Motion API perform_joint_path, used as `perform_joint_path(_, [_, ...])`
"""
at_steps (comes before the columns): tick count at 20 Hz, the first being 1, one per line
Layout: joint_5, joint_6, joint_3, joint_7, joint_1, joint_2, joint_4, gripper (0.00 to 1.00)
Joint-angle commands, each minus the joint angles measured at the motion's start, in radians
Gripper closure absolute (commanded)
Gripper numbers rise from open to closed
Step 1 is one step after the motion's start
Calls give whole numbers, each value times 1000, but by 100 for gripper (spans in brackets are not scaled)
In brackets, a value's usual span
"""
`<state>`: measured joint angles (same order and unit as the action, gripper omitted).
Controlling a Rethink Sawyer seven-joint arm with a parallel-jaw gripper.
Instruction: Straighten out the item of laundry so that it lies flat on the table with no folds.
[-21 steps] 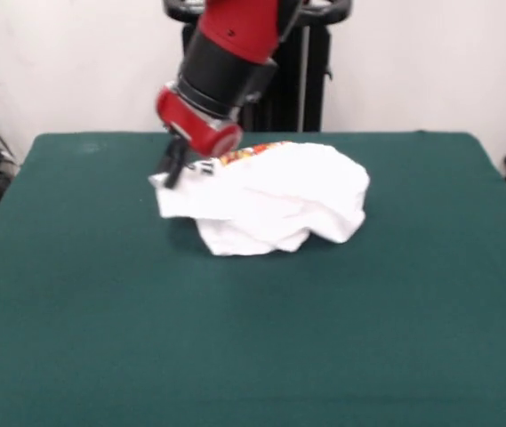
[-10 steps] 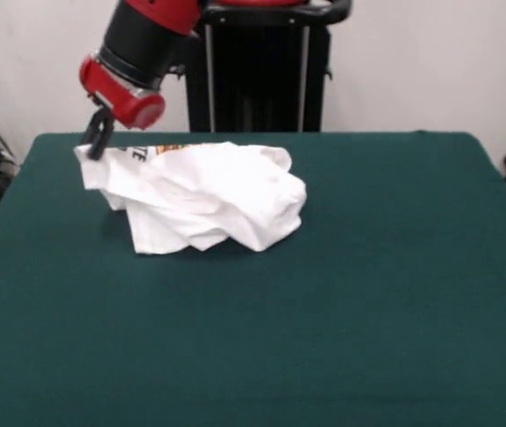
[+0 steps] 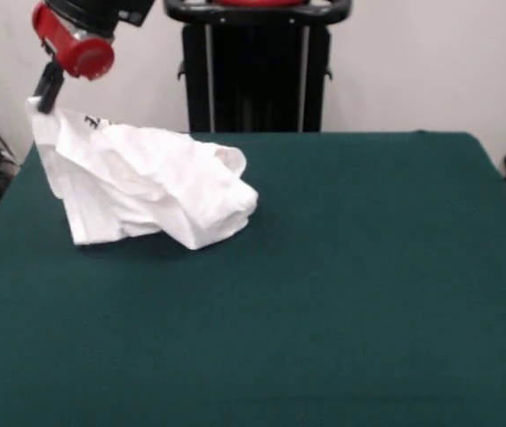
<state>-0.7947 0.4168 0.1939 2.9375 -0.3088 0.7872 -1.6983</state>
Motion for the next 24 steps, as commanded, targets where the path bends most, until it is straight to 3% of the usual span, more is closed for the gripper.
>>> perform_joint_path(1, [155,287,-182,-288,88,144,-87,100])
perform_joint_path(7, [283,418,-232,-275,121,223,-149,100])
perform_joint_path(15, [372,416,-264,-149,182,192,-169,100])
perform_joint_path(24, [516,583,-289,-211,203,329,-213,100])
